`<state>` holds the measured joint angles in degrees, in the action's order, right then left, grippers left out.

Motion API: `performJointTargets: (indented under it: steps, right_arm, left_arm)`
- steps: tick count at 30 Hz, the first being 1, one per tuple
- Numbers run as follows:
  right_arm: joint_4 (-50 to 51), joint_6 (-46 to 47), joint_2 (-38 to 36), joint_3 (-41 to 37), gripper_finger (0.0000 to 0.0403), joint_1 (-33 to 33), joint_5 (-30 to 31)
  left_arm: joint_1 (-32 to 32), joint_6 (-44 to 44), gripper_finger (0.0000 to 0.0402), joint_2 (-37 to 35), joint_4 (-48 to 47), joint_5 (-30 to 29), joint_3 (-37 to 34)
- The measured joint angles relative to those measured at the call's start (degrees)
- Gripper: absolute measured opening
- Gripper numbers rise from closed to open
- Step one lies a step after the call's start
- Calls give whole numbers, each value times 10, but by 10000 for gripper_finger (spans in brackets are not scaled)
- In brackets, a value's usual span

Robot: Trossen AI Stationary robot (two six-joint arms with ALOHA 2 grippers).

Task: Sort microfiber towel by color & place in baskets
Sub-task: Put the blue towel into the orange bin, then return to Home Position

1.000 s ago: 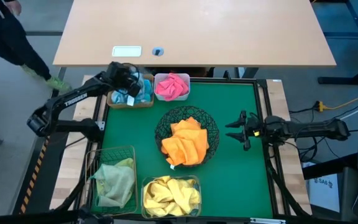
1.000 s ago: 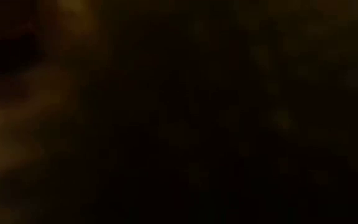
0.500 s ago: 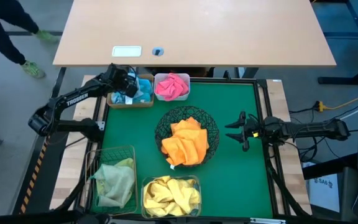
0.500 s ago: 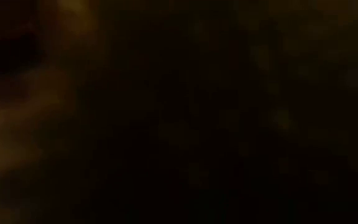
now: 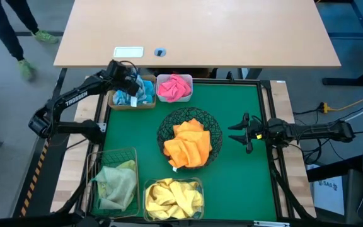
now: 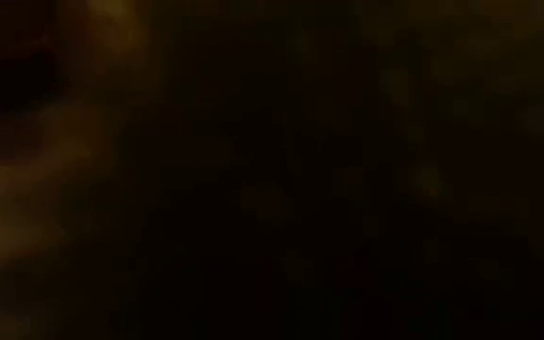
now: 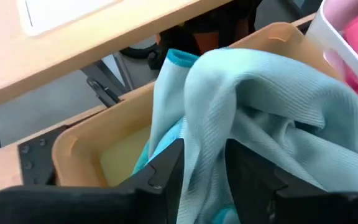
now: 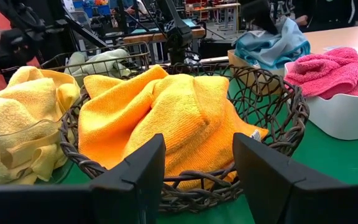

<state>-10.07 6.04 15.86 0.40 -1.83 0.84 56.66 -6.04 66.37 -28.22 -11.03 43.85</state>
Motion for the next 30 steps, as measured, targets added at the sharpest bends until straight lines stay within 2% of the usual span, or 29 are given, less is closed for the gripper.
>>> performJointTargets:
  steps: [7,13,17,20,23,27,30]
  right_arm:
    - [10,0,0,0,186,0,0]
    - [17,1,0,0,186,0,0]
    - [16,1,0,0,186,0,0]
    - [15,4,0,0,186,0,0]
    - [12,15,0,0,186,0,0]
    - [8,16,0,0,186,0,7]
    - [7,16,0,0,186,0,33]
  left_arm:
    - [0,0,119,0,-92,21,74]
    - [-3,-13,117,-3,-144,140,135]
    - [-20,15,99,-34,-156,213,162]
    - [-41,50,79,-97,-156,241,157]
    - [-65,61,58,-190,-146,253,129]
    - [-94,64,34,-333,-120,262,56]
    - [-111,36,19,-437,-81,303,-11]
